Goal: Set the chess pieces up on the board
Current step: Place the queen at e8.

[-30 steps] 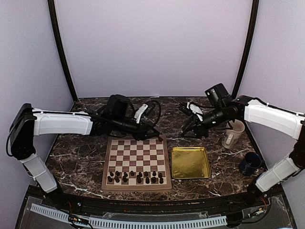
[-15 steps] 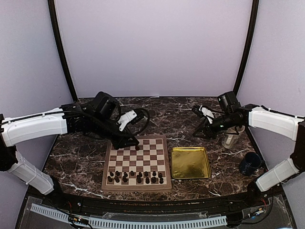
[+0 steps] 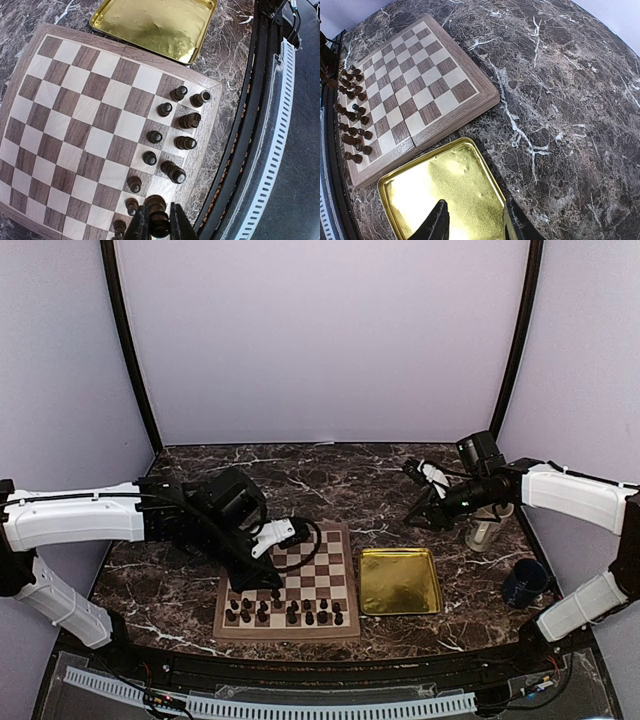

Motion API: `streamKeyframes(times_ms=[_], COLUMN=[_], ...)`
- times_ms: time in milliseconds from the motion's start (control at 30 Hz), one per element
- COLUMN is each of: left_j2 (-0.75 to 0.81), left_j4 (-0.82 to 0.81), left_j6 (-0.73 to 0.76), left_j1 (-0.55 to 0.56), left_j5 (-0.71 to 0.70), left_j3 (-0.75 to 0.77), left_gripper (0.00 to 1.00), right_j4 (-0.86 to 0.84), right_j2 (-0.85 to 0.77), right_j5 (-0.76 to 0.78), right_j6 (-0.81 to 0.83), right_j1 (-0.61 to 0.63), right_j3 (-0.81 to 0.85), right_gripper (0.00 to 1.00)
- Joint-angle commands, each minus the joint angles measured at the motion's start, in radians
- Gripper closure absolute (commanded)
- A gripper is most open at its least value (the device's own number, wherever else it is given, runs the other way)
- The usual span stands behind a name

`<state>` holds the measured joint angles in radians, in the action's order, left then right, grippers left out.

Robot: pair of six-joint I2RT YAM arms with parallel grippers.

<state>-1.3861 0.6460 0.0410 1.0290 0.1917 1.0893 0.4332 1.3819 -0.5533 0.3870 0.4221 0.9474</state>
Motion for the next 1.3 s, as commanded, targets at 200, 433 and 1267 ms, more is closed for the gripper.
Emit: streamKeyframes(times_ms=[200,433,1267], left_j2=[-0.018,-0.039,-0.109], left_j4=[0.003,-0.049,-0.121], left_j6=[0.007,0.005,0.025], left_j1=[0.050,0.055,0.056], left_j5=[0.023,0.032,0.034], left_j3=[-0.069,-0.104,-0.142], left_gripper=[0.87,0.87,0.83], right_j4=[-0.028,-0.028,-0.024], right_j2=[0.005,0.006,0.024], right_j5=[-0.011,-0.015,-0.020], right_j6=[0.000,0.001,0.004], right_j1=[-0.005,-0.006,-0.005], right_j3=[-0.010,-0.012,-0.012], right_gripper=[0.62,0.62,0.62])
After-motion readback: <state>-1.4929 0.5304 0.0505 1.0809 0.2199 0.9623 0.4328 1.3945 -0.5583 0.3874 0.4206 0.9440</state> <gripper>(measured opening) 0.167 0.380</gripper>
